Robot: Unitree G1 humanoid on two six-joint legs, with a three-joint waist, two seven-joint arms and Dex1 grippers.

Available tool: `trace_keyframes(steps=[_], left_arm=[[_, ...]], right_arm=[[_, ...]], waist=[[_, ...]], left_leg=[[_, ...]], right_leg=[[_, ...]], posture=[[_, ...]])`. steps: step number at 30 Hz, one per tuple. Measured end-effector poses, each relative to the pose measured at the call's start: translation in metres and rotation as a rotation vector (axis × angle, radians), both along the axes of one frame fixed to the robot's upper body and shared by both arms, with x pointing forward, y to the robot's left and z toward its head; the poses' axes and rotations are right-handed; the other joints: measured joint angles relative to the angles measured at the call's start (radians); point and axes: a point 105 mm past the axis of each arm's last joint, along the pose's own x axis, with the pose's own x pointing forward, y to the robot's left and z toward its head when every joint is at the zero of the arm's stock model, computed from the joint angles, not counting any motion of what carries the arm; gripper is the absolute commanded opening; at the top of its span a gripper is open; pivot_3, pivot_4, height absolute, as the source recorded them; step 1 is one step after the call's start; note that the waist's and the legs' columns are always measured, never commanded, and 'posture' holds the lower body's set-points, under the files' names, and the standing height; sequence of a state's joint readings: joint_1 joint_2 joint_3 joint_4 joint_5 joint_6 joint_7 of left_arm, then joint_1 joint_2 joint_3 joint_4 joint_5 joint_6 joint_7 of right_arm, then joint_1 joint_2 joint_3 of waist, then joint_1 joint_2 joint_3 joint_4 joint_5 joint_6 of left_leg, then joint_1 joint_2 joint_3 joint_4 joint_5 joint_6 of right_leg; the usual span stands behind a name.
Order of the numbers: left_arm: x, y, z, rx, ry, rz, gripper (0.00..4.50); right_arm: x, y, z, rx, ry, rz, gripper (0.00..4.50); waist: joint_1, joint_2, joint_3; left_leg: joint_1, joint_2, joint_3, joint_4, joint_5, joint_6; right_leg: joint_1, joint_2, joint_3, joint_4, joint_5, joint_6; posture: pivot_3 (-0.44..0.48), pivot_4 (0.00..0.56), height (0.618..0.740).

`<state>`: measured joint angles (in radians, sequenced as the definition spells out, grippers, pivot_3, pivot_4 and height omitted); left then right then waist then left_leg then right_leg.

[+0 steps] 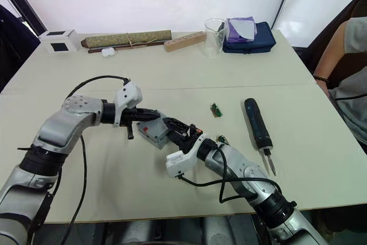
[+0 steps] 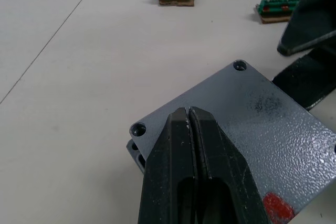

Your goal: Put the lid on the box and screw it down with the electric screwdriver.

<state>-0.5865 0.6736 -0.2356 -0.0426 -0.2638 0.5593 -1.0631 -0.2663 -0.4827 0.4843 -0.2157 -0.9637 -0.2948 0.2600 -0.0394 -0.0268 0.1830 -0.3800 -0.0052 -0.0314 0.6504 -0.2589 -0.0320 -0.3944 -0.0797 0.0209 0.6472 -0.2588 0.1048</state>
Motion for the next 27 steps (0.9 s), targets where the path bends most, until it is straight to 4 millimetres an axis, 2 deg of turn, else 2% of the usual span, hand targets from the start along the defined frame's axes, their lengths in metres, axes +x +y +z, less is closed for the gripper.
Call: trace_keyframes(steps=[2, 6, 13, 21, 24, 27], left_arm=[[-0.001, -0.001, -0.003, 0.006, 0.006, -0.004, 0.0], [-0.003, -0.001, -0.008, 0.021, 0.002, -0.014, 0.0], [0.006, 0.005, -0.011, 0.046, -0.034, 0.03, 0.0], [0.006, 0.008, -0.013, 0.041, -0.04, 0.039, 0.0], [0.005, 0.009, -0.012, 0.041, -0.04, 0.042, 0.0], [0.004, 0.01, -0.012, 0.044, -0.03, 0.05, 0.0]], right_arm=[[-0.002, -0.001, -0.002, -0.003, 0.009, 0.0, 3.27], [-0.004, -0.007, -0.012, -0.038, 0.043, -0.01, 3.27], [-0.003, -0.006, -0.011, -0.033, 0.04, -0.007, 3.27], [-0.004, -0.006, -0.011, -0.02, 0.056, -0.004, 3.27], [-0.003, -0.015, -0.01, -0.011, 0.077, -0.028, 2.69], [-0.003, -0.022, -0.011, 0.007, 0.106, -0.054, 1.49]], waist=[[0.0, -0.001, -0.001], [0.001, 0.0, -0.004], [0.001, 0.0, -0.014], [0.002, 0.001, -0.016], [0.003, 0.001, -0.016], [0.003, 0.001, -0.016]], left_leg=[[0.006, 0.0, 0.0, -0.002, 0.0, 0.0], [0.006, 0.0, 0.0, -0.003, 0.0, 0.0], [0.007, 0.0, 0.0, -0.003, 0.0, 0.0], [0.007, 0.0, 0.0, -0.003, 0.0, 0.0], [0.006, 0.0, 0.0, -0.003, 0.0, 0.0], [0.007, 0.0, 0.0, -0.003, 0.0, 0.0]], right_leg=[[0.005, 0.0, 0.0, 0.0, -0.003, -0.002], [0.005, 0.0, 0.0, 0.0, -0.002, -0.001], [0.005, 0.0, 0.0, 0.0, -0.003, -0.001], [0.005, 0.0, 0.0, 0.0, -0.003, -0.002], [0.005, 0.0, 0.0, 0.0, -0.004, -0.002], [0.005, 0.0, 0.0, 0.0, -0.004, -0.002]], posture=[[0.0, 0.15, 0.74], [0.0, 0.15, 0.74], [0.0, 0.15, 0.74], [0.0, 0.15, 0.74], [0.0, 0.15, 0.74], [0.0, 0.15, 0.74]])
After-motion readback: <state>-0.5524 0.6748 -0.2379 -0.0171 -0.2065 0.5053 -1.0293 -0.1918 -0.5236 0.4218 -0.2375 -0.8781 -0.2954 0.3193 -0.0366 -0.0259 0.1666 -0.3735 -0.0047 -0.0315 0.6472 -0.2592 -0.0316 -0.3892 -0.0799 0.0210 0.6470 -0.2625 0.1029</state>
